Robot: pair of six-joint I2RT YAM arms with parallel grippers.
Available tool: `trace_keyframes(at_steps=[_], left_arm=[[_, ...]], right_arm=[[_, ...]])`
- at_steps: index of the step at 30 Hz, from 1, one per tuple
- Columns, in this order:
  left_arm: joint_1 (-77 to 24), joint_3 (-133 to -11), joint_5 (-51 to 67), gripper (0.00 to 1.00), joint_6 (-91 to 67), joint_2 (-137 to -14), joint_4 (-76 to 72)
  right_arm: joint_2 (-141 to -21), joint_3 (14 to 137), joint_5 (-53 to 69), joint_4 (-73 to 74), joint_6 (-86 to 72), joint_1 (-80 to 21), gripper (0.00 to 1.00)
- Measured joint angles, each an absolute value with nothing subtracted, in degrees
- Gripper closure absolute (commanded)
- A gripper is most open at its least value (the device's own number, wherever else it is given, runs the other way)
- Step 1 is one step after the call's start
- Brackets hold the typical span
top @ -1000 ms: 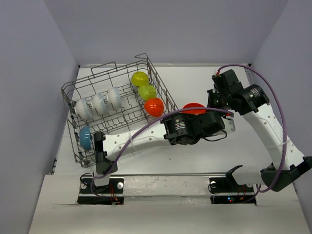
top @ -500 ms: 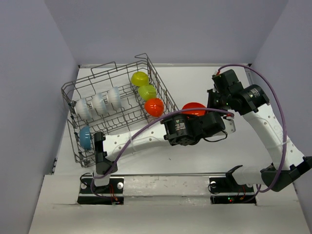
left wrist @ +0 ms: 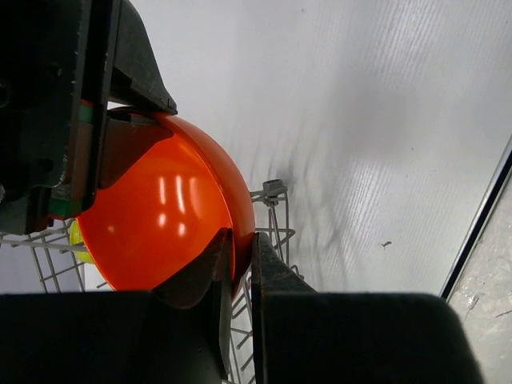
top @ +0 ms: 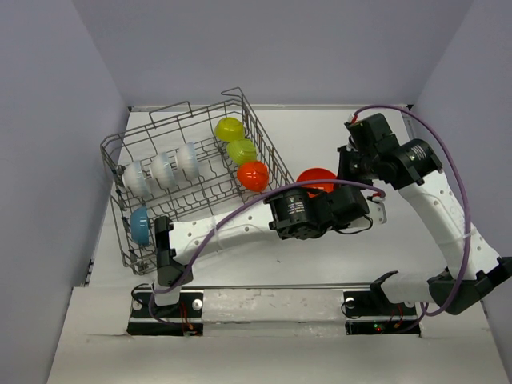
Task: Load the bowls into the dish rack
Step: Pass from the right arm to the left, then place the upside down bowl on the dish rack.
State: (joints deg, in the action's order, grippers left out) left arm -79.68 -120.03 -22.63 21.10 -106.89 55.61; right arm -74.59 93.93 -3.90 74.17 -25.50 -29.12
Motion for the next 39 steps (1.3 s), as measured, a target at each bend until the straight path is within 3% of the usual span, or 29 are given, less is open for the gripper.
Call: trace_keyframes(at_steps=[5,7,9,10,15,23,32,39], left_arm=[[-79.70,-120.03,-22.70,1.00,21.15,-106.85,55.31],[-79.79,-120.03,-22.76,1.00,21.19,-106.83,55.02],[-79.85,-120.03,-22.74,1.00,21.21,-106.74,54.59],[-79.90,-120.03,-22.57,1.00,21.08,-106.72,54.43],[-80.14,-120.03,-23.70,1.00,21.04,-106.37,53.12],[-79.81,-120.99,-23.94,1.00,21.06,-104.47,51.72],[-76.88,-121.01,-20.10,1.00,20.86,-102.04,47.22],[-69.34,-120.49,-15.92,1.00,17.89,-96.71,44.99]], right_arm=[[-74.37,94.56,-4.14,74.48,-25.43,-29.12,0.96],[-73.89,94.59,-4.49,74.54,-25.43,-29.12,0.85],[-73.34,94.59,-4.73,74.56,-25.47,-29.12,0.79],[-72.84,94.87,-4.73,74.46,-26.04,-29.10,0.70],[-70.81,96.84,-5.50,75.09,-27.73,-28.99,0.53],[-68.29,101.51,-8.34,76.31,-30.46,-28.95,0.35],[-64.53,102.50,-13.04,72.93,-36.18,-28.97,0.30],[-58.98,95.20,-15.55,64.64,-38.94,-28.95,0.30]])
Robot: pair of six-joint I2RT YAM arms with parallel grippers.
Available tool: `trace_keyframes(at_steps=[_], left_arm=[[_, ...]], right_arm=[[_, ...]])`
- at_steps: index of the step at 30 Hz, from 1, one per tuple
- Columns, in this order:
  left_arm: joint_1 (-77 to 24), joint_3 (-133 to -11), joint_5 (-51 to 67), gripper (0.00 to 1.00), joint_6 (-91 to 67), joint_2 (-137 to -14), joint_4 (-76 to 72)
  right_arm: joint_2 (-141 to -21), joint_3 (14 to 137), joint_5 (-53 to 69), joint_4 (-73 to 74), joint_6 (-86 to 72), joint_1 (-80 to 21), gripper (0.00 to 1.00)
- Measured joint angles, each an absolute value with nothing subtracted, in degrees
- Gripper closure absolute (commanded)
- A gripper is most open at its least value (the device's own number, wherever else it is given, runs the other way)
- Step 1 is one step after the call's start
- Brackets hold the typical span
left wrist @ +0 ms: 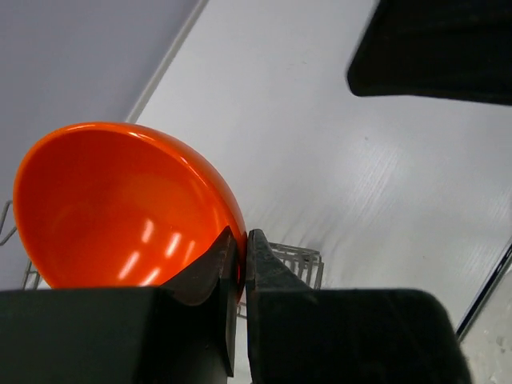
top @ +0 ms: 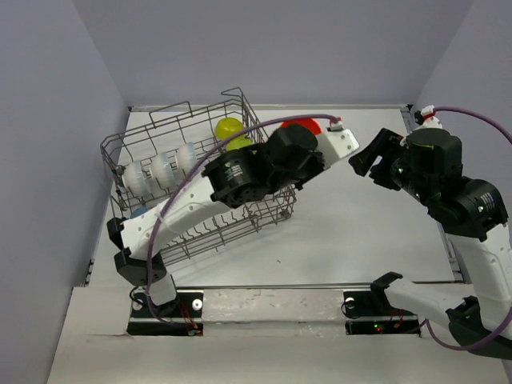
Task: Load the bowls into the dish rack
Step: Place the upside down bowl on the dish rack.
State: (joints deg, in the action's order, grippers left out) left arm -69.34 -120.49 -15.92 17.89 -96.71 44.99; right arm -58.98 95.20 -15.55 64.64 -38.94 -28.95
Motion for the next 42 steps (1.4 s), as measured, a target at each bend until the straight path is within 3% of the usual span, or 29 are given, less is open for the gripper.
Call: trace_keyframes(at_steps=[5,12,21,42], left_arm=[[-60.66,-110.67,-12.25,1.00,11.88,-85.76,35.00],[-48.07,-86.61,-6.59,1.00,-2.81,-67.37,14.76],[-39.79,-64.79,-0.45,1.00,-19.70,-61.23,-4.47],[-38.37,-32.91,-3.60,1.00,-43.11,-47.79,-33.32]], right_arm=[[-62.83,91.79,-10.98,58.28,-38.61,-28.95,0.32],[-74.02,87.90,-3.53,48.27,-35.79,-28.95,0.35],[-80.82,87.92,-1.48,41.01,-31.31,-28.95,0.36],[-83.40,87.99,8.84,34.17,-27.86,-28.95,0.40]])
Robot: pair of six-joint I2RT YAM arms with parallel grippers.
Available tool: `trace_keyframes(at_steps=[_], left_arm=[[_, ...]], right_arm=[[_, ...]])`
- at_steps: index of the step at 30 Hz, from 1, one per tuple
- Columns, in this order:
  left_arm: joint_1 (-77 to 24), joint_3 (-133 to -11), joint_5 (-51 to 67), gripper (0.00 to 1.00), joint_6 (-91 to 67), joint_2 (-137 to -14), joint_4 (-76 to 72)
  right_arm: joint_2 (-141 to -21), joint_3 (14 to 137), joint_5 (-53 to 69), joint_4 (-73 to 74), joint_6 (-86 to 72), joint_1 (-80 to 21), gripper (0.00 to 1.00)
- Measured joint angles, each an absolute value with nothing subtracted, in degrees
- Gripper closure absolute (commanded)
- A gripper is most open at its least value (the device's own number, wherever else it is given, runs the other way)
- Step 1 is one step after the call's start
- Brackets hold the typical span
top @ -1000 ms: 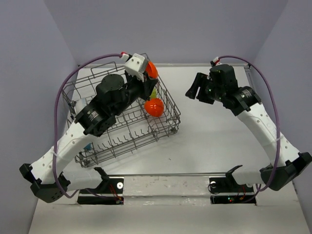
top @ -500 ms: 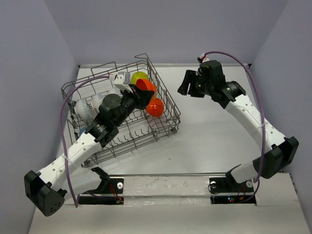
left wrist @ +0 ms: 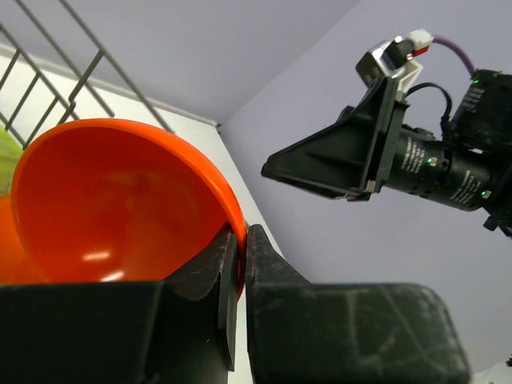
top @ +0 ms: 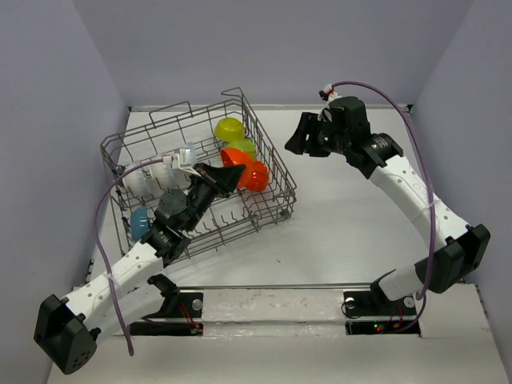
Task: Load the bowls into the dish rack
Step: Place the upside down bowl on the dish rack.
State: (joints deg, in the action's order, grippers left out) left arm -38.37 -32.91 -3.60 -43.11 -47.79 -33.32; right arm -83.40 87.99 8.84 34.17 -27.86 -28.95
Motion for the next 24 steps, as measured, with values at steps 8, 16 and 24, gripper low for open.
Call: trace_keyframes(at_steps=[8,16,24], left_arm=[[-38.37,-26.59,-3.31,1.00,-47.29,-48.86,-40.12],[-38.15,-25.74,-2.42,1.00,-48.60,-53.01,-45.32],[-38.13,-25.74,0.27,1.00,-49.23,-58.08,-48.16]], right_arm=[[-83.42,86.80,9.69,32.88,-27.86,-28.95,0.40],[-83.42,86.24,10.13,32.49,-27.90,-28.95,0.40],[-83.42,85.34,10.15,32.29,-27.90,-28.95,0.40]])
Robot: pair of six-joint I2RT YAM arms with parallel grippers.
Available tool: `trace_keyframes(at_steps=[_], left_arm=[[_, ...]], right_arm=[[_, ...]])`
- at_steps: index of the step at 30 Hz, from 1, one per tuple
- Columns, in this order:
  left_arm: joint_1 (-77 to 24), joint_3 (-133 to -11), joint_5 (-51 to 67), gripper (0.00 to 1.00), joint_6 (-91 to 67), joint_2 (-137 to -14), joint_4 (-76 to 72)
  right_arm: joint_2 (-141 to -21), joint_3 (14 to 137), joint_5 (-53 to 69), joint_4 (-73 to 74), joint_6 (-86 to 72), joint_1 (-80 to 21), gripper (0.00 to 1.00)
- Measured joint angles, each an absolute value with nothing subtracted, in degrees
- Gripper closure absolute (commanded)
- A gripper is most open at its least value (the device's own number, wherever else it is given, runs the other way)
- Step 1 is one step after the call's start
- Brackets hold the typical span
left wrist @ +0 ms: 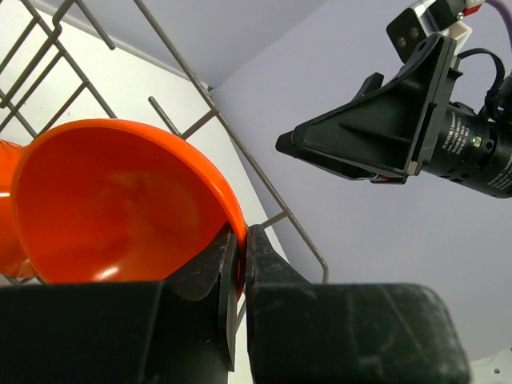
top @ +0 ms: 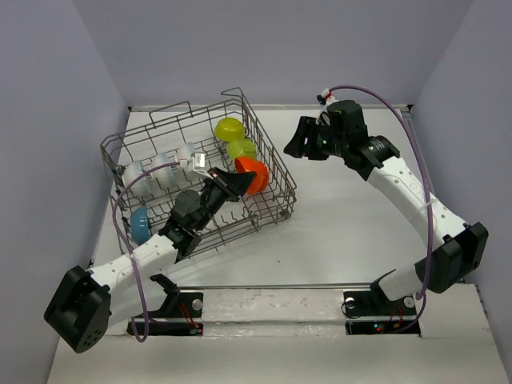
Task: Load the bowls into the dish rack
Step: Place the upside down bowl on the dish rack.
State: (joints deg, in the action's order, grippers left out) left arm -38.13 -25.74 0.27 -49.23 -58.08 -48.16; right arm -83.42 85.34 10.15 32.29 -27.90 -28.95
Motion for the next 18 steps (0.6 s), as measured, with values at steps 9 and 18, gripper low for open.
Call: trace_keyframes(at_steps=[9,18], left_arm=[[-38.13,-25.15,3.05,1.00,-49.45,-61.06,-50.78],[-38.13,-24.86,7.09,1.00,-50.41,-67.42,-53.49]], right_arm=[[-83.42,85.32,10.13,31.94,-27.88,-28.95,0.40],[-83.42,85.30,10.13,31.64,-27.90,-28.95,0.40]])
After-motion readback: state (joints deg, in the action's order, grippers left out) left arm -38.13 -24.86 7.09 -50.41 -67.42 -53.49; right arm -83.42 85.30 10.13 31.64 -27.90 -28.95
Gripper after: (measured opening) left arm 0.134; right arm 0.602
